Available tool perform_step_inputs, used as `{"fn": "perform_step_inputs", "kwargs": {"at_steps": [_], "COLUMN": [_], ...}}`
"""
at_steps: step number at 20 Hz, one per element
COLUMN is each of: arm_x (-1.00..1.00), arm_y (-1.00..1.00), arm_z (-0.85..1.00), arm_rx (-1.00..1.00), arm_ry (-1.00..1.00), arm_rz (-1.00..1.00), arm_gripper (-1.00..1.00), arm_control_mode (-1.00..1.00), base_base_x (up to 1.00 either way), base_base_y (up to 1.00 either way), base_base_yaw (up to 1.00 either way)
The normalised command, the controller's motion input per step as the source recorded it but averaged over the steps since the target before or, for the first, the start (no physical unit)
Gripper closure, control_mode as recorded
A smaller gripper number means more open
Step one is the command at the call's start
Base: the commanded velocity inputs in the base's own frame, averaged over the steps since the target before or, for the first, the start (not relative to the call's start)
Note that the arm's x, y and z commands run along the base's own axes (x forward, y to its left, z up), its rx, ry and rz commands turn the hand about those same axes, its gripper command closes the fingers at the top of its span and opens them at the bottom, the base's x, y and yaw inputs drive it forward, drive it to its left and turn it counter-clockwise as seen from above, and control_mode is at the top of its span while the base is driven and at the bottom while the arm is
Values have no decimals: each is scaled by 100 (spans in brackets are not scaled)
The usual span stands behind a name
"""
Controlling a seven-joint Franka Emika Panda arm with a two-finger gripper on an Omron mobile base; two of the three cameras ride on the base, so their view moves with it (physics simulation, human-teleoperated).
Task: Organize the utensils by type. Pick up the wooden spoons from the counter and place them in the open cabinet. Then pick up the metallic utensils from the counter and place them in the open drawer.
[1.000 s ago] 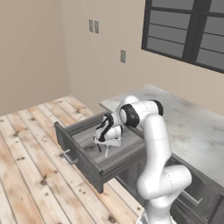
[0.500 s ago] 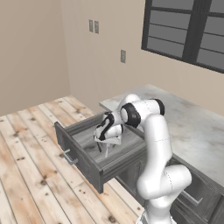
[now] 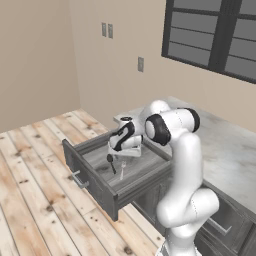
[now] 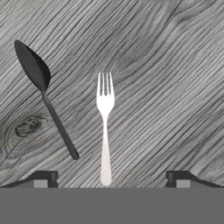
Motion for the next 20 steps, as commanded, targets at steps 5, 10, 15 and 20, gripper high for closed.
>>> {"fn": "perform_step_inputs", "kwargs": {"at_steps": [5, 10, 15, 20], "arm_x": [-43, -41, -44, -59], "arm_y": [-15, -16, -15, -20], "arm_z": [73, 82, 80, 76], "arm_rx": [0, 0, 0, 0], "arm_ry": [-6, -6, -5, -6], "arm_rz": [19, 15, 18, 19], "arm_gripper": [-100, -100, -100, -100], "arm_control_mode": [-100, -100, -100, -100], "base_base_x": [0, 0, 0, 0], "base_base_y": [0, 0, 0, 0], "base_base_yaw": [0, 0, 0, 0]}}
